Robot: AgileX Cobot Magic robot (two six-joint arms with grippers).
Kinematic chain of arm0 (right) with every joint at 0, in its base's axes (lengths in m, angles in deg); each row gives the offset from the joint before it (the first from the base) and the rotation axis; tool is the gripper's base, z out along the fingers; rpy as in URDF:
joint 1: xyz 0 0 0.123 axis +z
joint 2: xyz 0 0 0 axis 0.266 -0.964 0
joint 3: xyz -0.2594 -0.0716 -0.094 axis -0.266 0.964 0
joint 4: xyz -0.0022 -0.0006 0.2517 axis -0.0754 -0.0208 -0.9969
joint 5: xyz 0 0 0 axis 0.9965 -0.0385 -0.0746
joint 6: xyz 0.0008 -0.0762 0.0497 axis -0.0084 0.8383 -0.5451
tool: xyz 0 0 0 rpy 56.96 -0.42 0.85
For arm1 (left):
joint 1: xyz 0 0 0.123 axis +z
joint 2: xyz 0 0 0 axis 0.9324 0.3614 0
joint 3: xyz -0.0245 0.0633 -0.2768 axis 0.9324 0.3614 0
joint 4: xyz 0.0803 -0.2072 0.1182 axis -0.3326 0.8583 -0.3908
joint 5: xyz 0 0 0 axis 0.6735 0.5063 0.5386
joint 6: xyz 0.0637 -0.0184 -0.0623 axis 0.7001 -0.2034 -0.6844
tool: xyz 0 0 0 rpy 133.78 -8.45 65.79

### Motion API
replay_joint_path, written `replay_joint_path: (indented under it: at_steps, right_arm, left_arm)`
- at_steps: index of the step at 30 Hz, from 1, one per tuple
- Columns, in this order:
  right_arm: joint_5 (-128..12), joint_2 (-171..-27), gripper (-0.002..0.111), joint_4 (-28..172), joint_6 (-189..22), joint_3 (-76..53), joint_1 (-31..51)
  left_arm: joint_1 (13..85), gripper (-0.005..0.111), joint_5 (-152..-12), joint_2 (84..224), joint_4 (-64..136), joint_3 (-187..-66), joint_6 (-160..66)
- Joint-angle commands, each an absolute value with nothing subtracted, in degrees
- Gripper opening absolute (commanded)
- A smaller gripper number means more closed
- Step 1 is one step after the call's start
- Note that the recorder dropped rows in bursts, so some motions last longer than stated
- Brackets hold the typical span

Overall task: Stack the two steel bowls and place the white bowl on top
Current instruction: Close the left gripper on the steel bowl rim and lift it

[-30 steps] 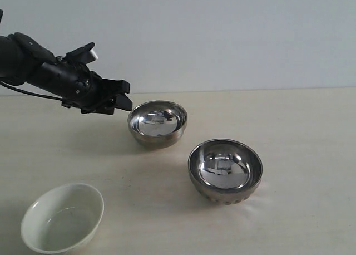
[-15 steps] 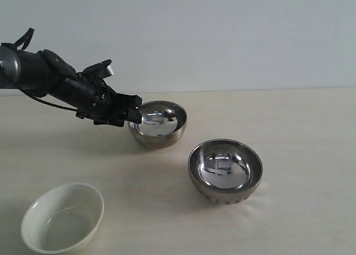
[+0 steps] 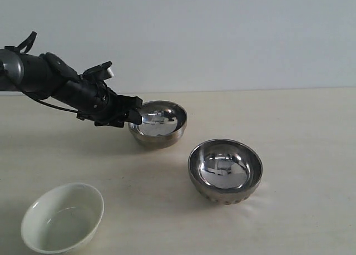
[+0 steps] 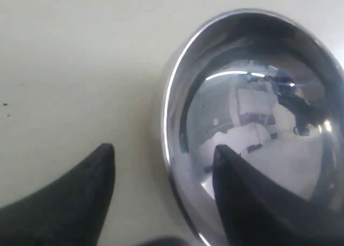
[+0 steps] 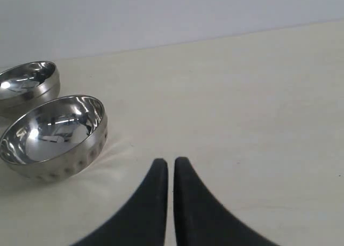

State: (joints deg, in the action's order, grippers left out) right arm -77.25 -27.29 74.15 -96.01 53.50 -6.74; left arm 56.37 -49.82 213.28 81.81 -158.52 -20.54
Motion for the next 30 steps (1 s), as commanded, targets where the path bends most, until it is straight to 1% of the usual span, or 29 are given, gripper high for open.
replay_joint_path:
  at_steps: [1, 8, 11, 13, 18, 19, 22, 26, 30]
  right_arm:
    - [-76.67, -27.04, 0.0, 74.52, -95.97, 53.47, -6.9]
    - [-76.67, -27.04, 0.0, 74.52, -95.97, 53.47, -6.9]
    - [-76.67, -27.04, 0.0, 74.52, -95.97, 53.47, -6.9]
    - [-76.67, -27.04, 0.0, 74.52, -95.97, 53.47, -6.9]
    - [-76.67, -27.04, 0.0, 74.52, -95.97, 53.47, -6.9]
    - [-76.67, -27.04, 0.0, 74.52, -95.97, 53.47, -6.9]
    - [-76.67, -27.04, 0.0, 74.52, -95.97, 53.47, -6.9]
    - [-76.67, -27.04, 0.0, 74.52, -95.97, 53.47, -6.9]
    - [-76.67, -27.04, 0.0, 74.52, -95.97, 53.47, -6.9]
  left_arm:
    - [56.11, 0.052, -50.72, 214.06, 82.64, -159.07, -21.0]
    - [56.11, 0.052, -51.14, 216.12, 84.58, -159.33, -20.5]
    - [56.11, 0.048, -51.14, 216.27, 84.81, -159.33, -18.9]
    - [56.11, 0.038, -51.14, 216.27, 84.81, -159.33, -18.09]
    - [56.11, 0.006, -51.14, 216.27, 86.51, -159.33, -18.09]
    - [56.11, 0.004, -51.14, 216.27, 87.07, -159.33, -17.88]
    - [56.11, 0.004, -50.92, 216.27, 87.83, -159.99, -17.88]
    - [56.11, 0.004, -47.17, 215.73, 87.59, -161.31, -18.02]
    - [56.11, 0.004, -44.78, 212.95, 86.7, -161.57, -18.02]
